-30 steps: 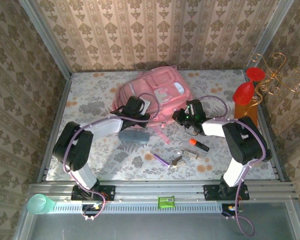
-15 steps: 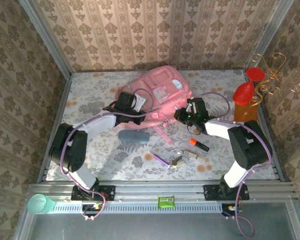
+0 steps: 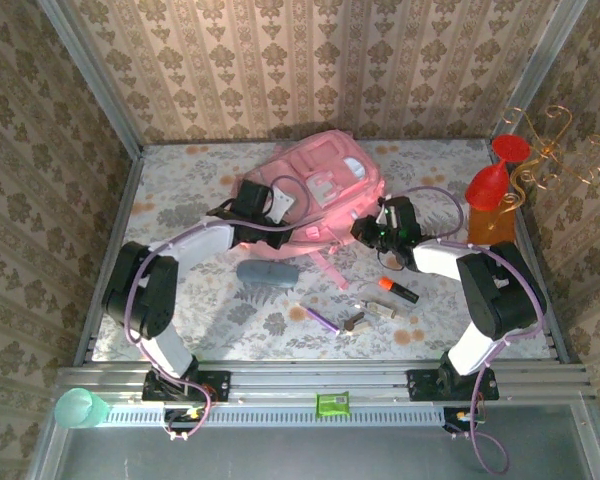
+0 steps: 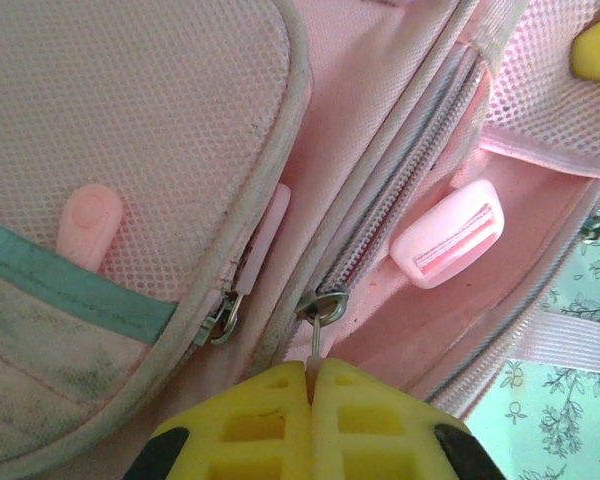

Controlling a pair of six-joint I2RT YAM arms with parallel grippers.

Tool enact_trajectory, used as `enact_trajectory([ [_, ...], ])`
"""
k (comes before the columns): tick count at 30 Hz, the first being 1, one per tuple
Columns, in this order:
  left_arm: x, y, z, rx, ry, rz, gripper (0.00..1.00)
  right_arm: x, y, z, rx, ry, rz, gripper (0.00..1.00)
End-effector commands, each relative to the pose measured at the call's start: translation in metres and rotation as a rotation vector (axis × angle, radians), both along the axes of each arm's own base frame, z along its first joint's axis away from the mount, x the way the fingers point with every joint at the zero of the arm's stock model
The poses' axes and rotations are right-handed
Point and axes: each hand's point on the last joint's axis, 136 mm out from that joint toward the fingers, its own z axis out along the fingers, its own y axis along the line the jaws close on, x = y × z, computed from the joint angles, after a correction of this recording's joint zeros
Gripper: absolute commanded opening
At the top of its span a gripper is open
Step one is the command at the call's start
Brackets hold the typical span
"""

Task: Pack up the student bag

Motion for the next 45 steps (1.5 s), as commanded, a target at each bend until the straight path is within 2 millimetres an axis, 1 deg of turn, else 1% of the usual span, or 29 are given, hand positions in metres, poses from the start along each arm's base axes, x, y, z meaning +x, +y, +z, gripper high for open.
enact_trajectory([
  [1, 0.003, 0.043, -0.041, 0.201, 0.071, 0.118, 0.0, 0.024, -0.053, 0.001, -0.079, -0.045, -0.196, 0.0],
  [2, 0.003, 0.038, -0.039, 0.175, 0.076, 0.115, 0.0, 0.023, -0.053, -0.003, -0.088, -0.031, -0.187, 0.0],
  [3, 0.002, 0.033, -0.036, 0.149, 0.075, 0.111, 0.0, 0.021, -0.053, -0.007, -0.1, -0.019, -0.179, 0.03],
  [5, 0.001, 0.024, -0.025, 0.096, 0.052, 0.105, 0.0, 0.015, -0.056, -0.019, -0.138, 0.028, -0.169, 0.21],
  [6, 0.001, 0.021, -0.018, 0.07, 0.036, 0.106, 0.0, 0.012, -0.058, -0.022, -0.161, 0.043, -0.167, 0.31],
  [7, 0.003, 0.019, -0.009, 0.043, 0.015, 0.112, 0.0, 0.009, -0.063, -0.025, -0.195, 0.059, -0.169, 0.38],
  [8, 0.003, 0.016, 0.0, 0.018, -0.004, 0.115, 0.0, 0.005, -0.068, -0.024, -0.231, 0.065, -0.172, 0.43],
  [10, 0.006, 0.013, 0.015, -0.016, -0.033, 0.118, 0.0, 0.001, -0.08, -0.014, -0.307, 0.062, -0.189, 0.5],
  [12, 0.006, 0.01, 0.026, -0.037, -0.053, 0.114, 0.0, -0.004, -0.088, 0.001, -0.359, 0.053, -0.195, 0.53],
  [14, 0.004, 0.005, 0.034, -0.06, -0.064, 0.108, 0.0, -0.008, -0.084, 0.021, -0.363, 0.018, -0.185, 0.55],
  [15, 0.003, 0.003, 0.037, -0.067, -0.069, 0.102, 0.0, -0.009, -0.078, 0.03, -0.359, -0.001, -0.174, 0.57],
  [16, 0.002, 0.001, 0.039, -0.072, -0.071, 0.099, 0.0, -0.012, -0.067, 0.038, -0.359, -0.023, -0.153, 0.59],
  [18, 0.0, -0.003, 0.041, -0.073, -0.074, 0.088, 0.0, -0.014, -0.043, 0.053, -0.338, -0.06, -0.112, 0.61],
  [20, -0.001, -0.006, 0.042, -0.071, -0.077, 0.08, 0.0, -0.011, -0.011, 0.062, -0.251, -0.075, -0.064, 0.63],
  [23, -0.004, -0.01, 0.042, -0.068, -0.079, 0.07, 0.0, 0.002, 0.022, 0.062, -0.139, -0.04, -0.032, 0.68],
  [26, -0.005, -0.012, 0.041, -0.061, -0.079, 0.067, 0.0, 0.018, 0.041, 0.051, -0.072, 0.011, -0.05, 0.7],
  [28, -0.007, -0.013, 0.04, -0.058, -0.082, 0.064, 0.0, 0.026, 0.046, 0.039, -0.065, 0.059, -0.077, 0.71],
  [31, -0.008, -0.015, 0.04, -0.054, -0.081, 0.062, 0.0, 0.034, 0.05, 0.019, -0.059, 0.11, -0.112, 0.71],
  [33, -0.01, -0.015, 0.039, -0.049, -0.084, 0.057, 0.0, 0.037, 0.055, 0.01, -0.059, 0.128, -0.124, 0.71],
  [36, -0.012, -0.014, 0.037, -0.031, -0.086, 0.053, 0.0, 0.044, 0.063, 0.004, -0.05, 0.123, -0.138, 0.67],
  [39, -0.014, -0.011, 0.031, 0.003, -0.085, 0.048, 0.0, 0.052, 0.062, 0.002, -0.072, 0.114, -0.169, 0.59],
  [40, -0.016, -0.008, 0.028, 0.019, -0.084, 0.047, 0.0, 0.054, 0.059, 0.001, -0.076, 0.108, -0.186, 0.54],
  [42, -0.017, -0.003, 0.022, 0.049, -0.081, 0.049, 0.0, 0.057, 0.055, 0.002, -0.092, 0.091, -0.214, 0.39],
  [44, -0.02, 0.003, 0.015, 0.087, -0.076, 0.052, 0.0, 0.06, 0.049, 0.004, -0.109, 0.069, -0.24, 0.2],
  [45, -0.02, 0.007, 0.012, 0.108, -0.076, 0.055, 0.0, 0.06, 0.046, 0.008, -0.118, 0.054, -0.253, 0.14],
])
